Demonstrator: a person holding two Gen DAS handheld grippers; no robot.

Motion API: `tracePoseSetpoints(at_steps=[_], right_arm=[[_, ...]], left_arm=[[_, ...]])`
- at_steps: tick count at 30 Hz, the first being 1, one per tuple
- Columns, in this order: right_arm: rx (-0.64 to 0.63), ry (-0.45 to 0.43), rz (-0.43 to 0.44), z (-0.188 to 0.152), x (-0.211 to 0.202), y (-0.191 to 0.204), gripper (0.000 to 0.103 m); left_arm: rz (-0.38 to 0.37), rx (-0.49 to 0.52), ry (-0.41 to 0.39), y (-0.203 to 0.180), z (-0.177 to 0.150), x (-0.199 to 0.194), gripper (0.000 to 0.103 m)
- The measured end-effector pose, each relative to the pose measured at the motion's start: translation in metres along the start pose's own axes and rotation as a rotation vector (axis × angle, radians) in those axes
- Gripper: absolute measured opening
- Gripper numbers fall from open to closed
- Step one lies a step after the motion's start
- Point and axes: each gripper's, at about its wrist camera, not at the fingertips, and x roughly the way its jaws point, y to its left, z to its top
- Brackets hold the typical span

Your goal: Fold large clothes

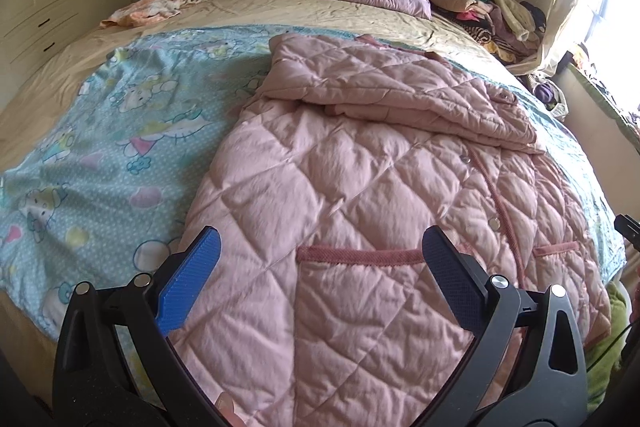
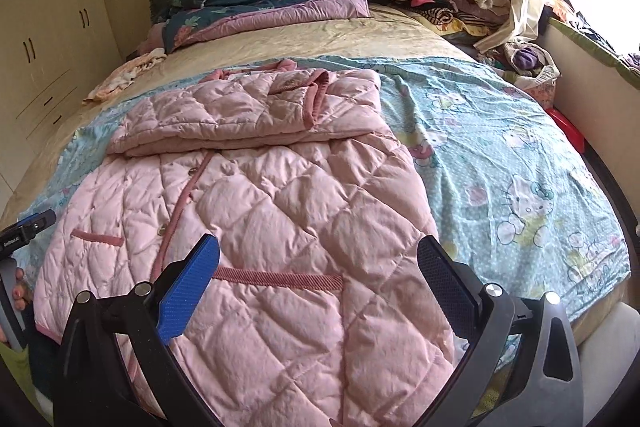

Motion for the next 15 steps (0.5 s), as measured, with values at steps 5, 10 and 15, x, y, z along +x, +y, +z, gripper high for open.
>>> tracePoseSetpoints(at_steps=[5,10,15], right_arm=[[0.003,0.026,-0.019,-0.012,0.000,-0.011,0.099],[0.013,0.059,-0.028,-0.024,0.002,-0.022,0.099],[0.021,0.095,-0.040,-0.038,0.006,-0.033,0.099]], left_arm=[[0.020,-0.013,0.024,0.018,-0.018,0.001,0.094],[0.029,-0.039,0.056,0.036,-0.042,0.000,0.094],[0.009,-0.058,0.093,0.048,-0.064,-0.003,0.084]])
